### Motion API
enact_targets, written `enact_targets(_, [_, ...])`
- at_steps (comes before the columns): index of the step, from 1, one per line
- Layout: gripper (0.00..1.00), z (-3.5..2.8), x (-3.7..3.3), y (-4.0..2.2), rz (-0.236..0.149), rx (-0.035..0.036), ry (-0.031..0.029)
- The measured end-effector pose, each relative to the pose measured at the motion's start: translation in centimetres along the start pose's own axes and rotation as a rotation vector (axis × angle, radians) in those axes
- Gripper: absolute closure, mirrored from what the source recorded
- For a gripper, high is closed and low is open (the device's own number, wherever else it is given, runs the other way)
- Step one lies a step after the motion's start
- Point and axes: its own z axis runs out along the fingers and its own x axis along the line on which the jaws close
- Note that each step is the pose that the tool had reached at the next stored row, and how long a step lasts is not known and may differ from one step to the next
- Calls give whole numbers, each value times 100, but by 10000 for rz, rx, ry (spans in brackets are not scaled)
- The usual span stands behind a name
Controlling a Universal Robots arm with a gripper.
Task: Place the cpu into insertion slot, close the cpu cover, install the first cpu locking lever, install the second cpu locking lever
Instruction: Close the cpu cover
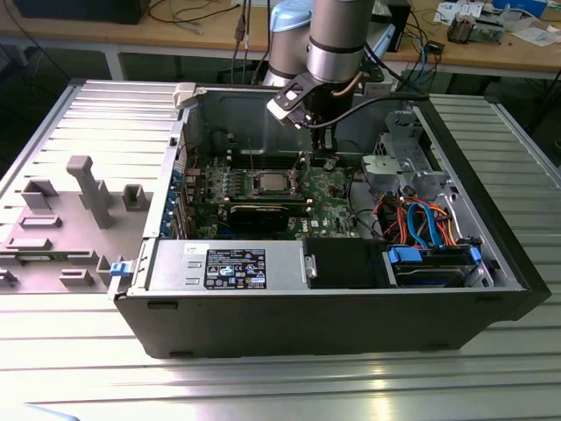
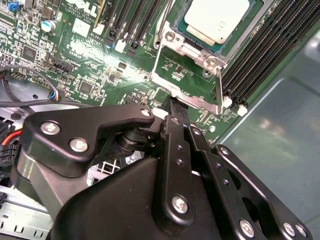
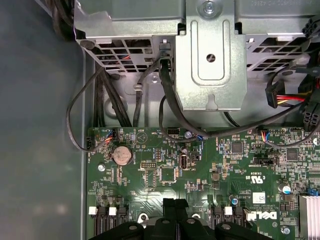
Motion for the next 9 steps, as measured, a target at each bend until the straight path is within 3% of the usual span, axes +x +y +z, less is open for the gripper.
enact_targets(9, [89,-1,0,-32,2,0,0])
